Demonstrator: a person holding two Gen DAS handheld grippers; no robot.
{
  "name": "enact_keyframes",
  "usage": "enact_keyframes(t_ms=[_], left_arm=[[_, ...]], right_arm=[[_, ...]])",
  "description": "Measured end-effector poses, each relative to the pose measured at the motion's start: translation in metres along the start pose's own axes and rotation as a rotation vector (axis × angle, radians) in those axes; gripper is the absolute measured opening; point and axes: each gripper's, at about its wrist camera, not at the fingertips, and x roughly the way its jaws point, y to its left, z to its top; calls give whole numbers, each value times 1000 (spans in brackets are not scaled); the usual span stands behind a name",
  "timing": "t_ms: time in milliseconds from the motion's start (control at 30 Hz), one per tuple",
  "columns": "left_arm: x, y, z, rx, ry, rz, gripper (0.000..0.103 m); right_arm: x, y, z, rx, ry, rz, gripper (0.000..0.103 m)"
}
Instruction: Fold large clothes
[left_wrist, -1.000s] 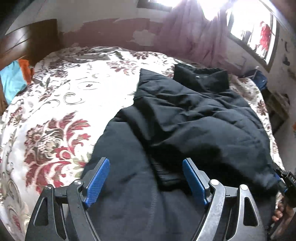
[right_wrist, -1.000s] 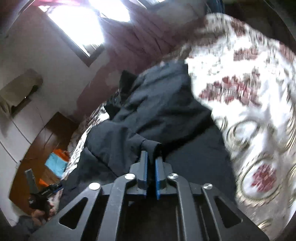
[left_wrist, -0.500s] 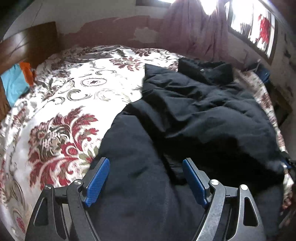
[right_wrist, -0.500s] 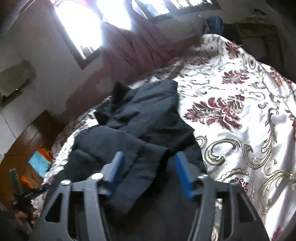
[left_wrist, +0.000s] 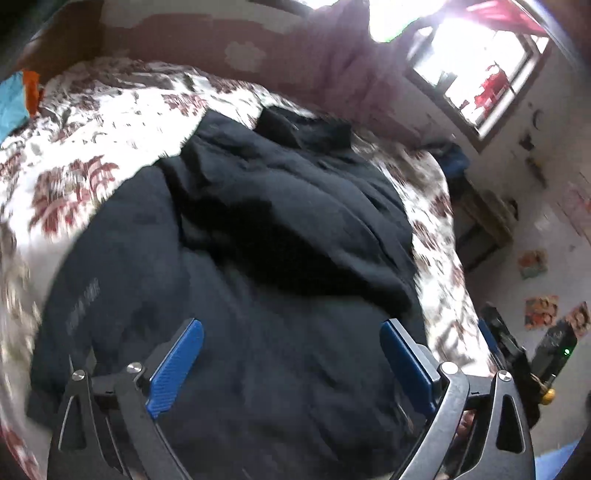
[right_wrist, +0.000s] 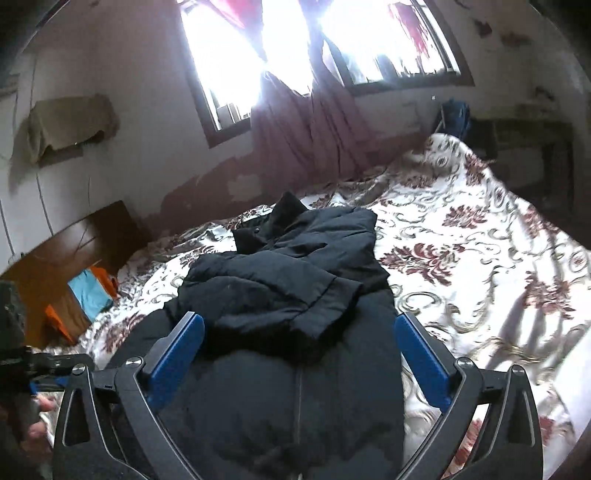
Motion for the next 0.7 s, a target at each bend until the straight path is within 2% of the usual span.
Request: enact_keyframes(t_ms=[133, 267, 367, 700], left_arm=[[-26, -15, -36, -19, -1, -34, 97], [-52, -17, -75, -44, -43, -34, 98], [-63, -16, -94, -26, -73, 25, 98], [-47, -13, -85, -25, -68, 96, 99]], right_arm=[[-39, 7, -15, -32, -65, -41, 102], [-46, 10, -34, -80, -63, -37, 102], [-40, 14, -34, -139, -43, -56, 101], [-20, 6, -29, -102, -78, -75, 102]])
